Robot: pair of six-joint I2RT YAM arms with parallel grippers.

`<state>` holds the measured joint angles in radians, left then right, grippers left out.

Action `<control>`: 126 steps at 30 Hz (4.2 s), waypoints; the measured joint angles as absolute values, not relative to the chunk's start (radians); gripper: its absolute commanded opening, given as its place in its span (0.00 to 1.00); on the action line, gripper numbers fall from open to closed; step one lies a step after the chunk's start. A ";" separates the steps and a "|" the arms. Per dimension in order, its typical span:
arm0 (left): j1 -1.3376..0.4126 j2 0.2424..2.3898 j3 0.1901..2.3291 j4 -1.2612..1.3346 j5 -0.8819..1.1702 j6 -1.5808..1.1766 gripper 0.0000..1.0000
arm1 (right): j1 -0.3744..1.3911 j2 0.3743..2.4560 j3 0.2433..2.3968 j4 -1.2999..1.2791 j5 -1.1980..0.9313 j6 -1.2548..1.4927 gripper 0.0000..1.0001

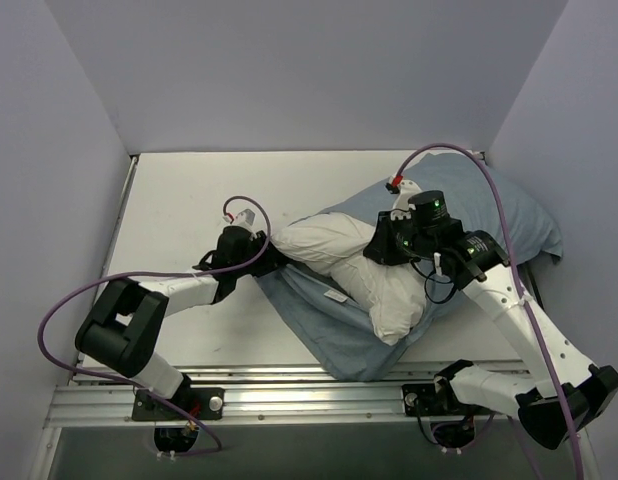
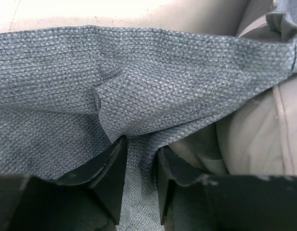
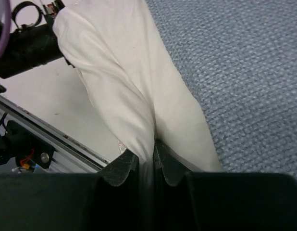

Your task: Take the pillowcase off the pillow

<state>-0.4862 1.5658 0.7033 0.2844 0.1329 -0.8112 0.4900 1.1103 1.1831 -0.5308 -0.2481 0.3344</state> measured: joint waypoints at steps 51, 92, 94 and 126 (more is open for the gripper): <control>-0.524 1.327 0.868 -0.090 0.252 -0.570 0.90 | 0.436 1.271 1.166 -0.501 0.049 0.423 0.88; -0.546 0.828 0.868 -0.434 0.197 -0.637 0.02 | 0.431 1.842 1.680 -0.525 0.039 0.390 0.00; -0.546 0.817 0.864 -0.438 0.187 -0.644 0.02 | 0.409 1.843 1.681 -0.528 -0.016 0.393 0.02; -1.246 1.274 1.204 -0.571 -0.157 -0.222 0.94 | 0.382 1.133 1.015 -0.425 -0.046 0.394 0.88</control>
